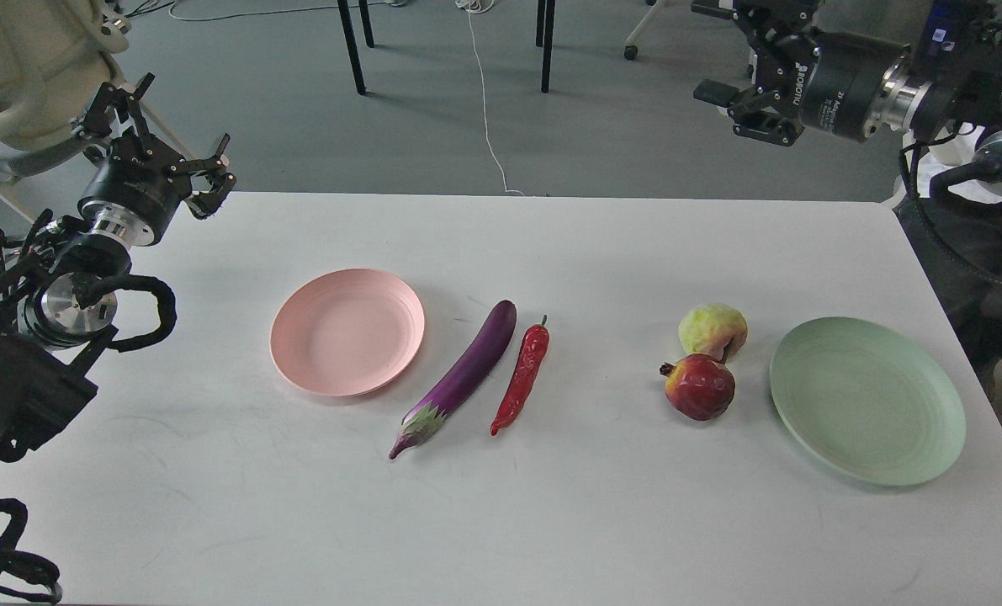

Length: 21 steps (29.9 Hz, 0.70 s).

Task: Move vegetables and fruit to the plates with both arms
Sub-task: 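Move the right gripper over the yellow-green pear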

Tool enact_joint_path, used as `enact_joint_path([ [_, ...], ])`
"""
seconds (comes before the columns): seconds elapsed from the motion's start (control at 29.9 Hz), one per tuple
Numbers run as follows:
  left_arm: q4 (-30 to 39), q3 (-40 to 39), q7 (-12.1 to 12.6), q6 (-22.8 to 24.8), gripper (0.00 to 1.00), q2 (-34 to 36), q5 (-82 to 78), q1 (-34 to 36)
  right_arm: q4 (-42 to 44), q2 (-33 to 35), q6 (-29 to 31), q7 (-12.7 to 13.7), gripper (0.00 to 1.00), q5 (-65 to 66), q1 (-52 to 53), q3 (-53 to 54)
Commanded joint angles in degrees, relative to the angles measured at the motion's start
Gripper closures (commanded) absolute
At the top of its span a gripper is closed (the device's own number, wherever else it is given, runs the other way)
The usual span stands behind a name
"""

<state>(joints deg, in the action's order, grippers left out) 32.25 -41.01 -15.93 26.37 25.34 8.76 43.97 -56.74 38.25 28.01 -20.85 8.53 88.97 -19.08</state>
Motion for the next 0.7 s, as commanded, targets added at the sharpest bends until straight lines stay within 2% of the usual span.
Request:
enact_joint_path([
  [0.0, 0.00, -0.03, -0.24, 0.09, 0.02, -0.03, 0.12, 0.59, -2.49, -1.59, -0.01, 0.02, 0.01, 5.60, 6.90, -9.37],
  [0.17, 0.00, -0.12, -0.33, 0.61, 0.02, -0.03, 0.20, 0.68, -3.55, -6.68, -0.50, -0.33, 0.01, 18.34, 10.08, -19.04],
  [0.33, 0.00, 0.05, -0.33, 0.97, 0.02, 0.06, 0.12, 0.68, -3.29, -14.85, -6.64, -3.06, 0.01, 26.97, 9.81, -30.28],
  [0.43, 0.00, 0.14, -0.24, 1.40, 0.02, 0.23, 0.03, 0.59, -2.76, -19.34, -10.17, -3.06, 0.01, 28.03, 10.25, -37.41],
  [0.67, 0.00, 0.14, -0.24, 1.63, 0.02, 1.64, 0.03, 0.24, 1.01, -24.80, -11.05, -3.06, 0.01, 28.12, 9.55, -45.95],
])
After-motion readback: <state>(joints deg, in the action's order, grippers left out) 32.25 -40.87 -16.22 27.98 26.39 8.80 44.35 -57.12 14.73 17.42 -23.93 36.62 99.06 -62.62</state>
